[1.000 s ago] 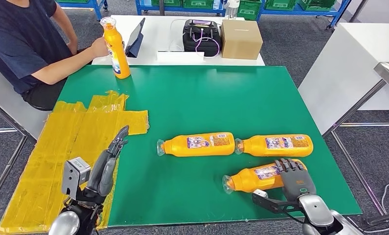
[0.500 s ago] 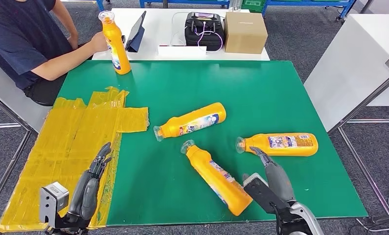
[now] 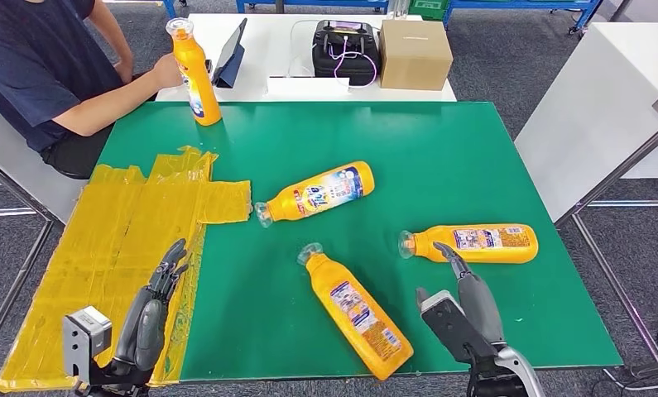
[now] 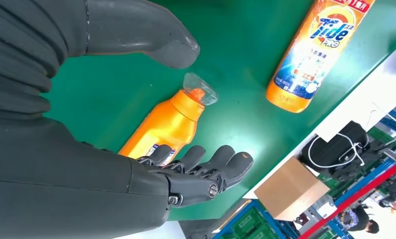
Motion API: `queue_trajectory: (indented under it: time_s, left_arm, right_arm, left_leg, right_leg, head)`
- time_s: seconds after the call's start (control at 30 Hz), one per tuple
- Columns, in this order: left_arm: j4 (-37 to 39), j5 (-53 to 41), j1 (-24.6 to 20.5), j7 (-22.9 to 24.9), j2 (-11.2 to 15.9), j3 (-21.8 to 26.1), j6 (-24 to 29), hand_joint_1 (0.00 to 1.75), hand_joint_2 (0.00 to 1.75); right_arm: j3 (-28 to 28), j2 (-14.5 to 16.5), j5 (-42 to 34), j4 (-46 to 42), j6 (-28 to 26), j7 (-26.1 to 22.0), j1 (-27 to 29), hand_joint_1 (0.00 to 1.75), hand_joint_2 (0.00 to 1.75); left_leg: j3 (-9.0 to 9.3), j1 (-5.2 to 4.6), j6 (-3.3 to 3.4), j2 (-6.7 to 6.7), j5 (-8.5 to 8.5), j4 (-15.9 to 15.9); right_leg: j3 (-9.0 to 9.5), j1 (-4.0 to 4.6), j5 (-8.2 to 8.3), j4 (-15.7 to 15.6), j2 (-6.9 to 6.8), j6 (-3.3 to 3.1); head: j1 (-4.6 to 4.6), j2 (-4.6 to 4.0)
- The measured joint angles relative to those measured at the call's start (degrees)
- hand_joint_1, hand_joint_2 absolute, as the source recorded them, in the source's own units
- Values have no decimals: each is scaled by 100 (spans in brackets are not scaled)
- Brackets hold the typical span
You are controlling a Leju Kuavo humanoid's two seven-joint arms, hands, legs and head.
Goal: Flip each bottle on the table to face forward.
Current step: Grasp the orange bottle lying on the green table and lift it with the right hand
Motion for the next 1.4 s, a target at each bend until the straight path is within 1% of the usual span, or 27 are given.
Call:
queue_trajectory:
  time_s: [0.37, 0.4, 0.43, 0.5, 0.53, 0.57, 0.7, 0.83, 0.97, 1.07, 1.23, 1.4]
  left_arm:
    - [0, 18, -1, 0, 0, 0, -2, 0, 0]
    - [0, 18, -1, 0, 0, 0, -2, 0, 0]
    - [0, 19, -1, 0, 0, 0, -2, 0, 0]
    - [0, 19, -1, 0, 0, 0, -1, 0, 0]
    - [0, 19, -1, 0, 0, 0, -1, 0, 0]
    - [0, 18, -1, 0, 0, 0, 0, 0, 0]
    - [0, 18, -4, 5, 0, 0, -2, 0, 0]
    - [1, 18, -22, 24, 0, 0, -21, 0, 0]
    - [26, 15, -131, 89, 0, -21, -60, 0, 0]
    - [73, 7, -266, 145, 0, -65, -84, 0, 0]
    - [162, 3, -485, 232, 0, -172, -97, 0, 0]
    - [236, 2, -621, 268, 0, -236, -109, 0, 0]
  right_arm:
    - [-7, 27, 138, -8, 0, 1, 43, 175, 175]
    - [-6, 29, 156, -8, -1, 4, 52, 166, 175]
    - [-5, 31, 172, -9, -2, 8, 61, 126, 175]
    - [-2, 33, 199, -11, -7, 17, 79, 38, 175]
    - [1, 33, 212, -11, -9, 30, 86, 3, 175]
    - [4, 34, 231, -11, -7, 56, 91, 0, 175]
    - [16, 18, 339, -7, 74, 246, 90, 0, 0]
    - [37, -2, 366, 51, 210, 458, 26, 0, 0]
    - [168, 13, 309, 265, 390, 573, -228, 0, 175]
    - [342, 90, 216, 530, 508, 606, -545, 0, 175]
    - [722, 316, 60, 995, 544, 746, -1144, 0, 175]
    - [1006, 497, 15, 1370, 543, 870, -1529, 0, 175]
  left_leg:
    - [-6, 0, 0, 0, 0, 0]
    - [-6, 0, 0, 0, 0, 0]
    - [-6, 0, 0, 0, 0, 0]
    - [-6, 0, 0, 0, 0, 0]
    - [-7, 0, 0, 0, 0, 0]
    - [-7, 0, 0, 0, 0, 0]
    - [-8, 0, 0, 0, 0, 0]
    - [-9, 0, 0, 1, 0, 0]
    - [-9, 0, -3, 3, 4, 0]
    - [-10, -1, -5, 3, 10, 0]
    - [-11, -2, -12, 2, 17, 0]
    - [-14, -2, -12, 2, 18, 0]
  right_leg:
    - [-7, 0, 0, 3, 0, 0]
    - [-7, 0, 0, 3, 0, 0]
    - [-8, 0, 0, 3, 0, 0]
    - [-8, 0, 0, 3, 0, 0]
    - [-8, 0, 0, 3, 0, 0]
    - [-8, 0, 0, 3, 0, 0]
    - [-9, 0, 0, 3, 0, 0]
    - [-9, 0, 0, 4, 0, 0]
    - [-11, 0, 0, 7, 0, 0]
    - [-13, -1, 1, 13, 1, -1]
    - [-20, -2, 1, 23, 1, -1]
    - [-25, -2, 1, 29, 1, -1]
  head:
    - [0, 0]
    - [0, 0]
    - [1, 0]
    - [1, 0]
    - [1, 0]
    - [1, 0]
    - [0, 0]
    - [0, 0]
    - [1, 0]
    - [1, 0]
    - [0, 0]
    - [0, 0]
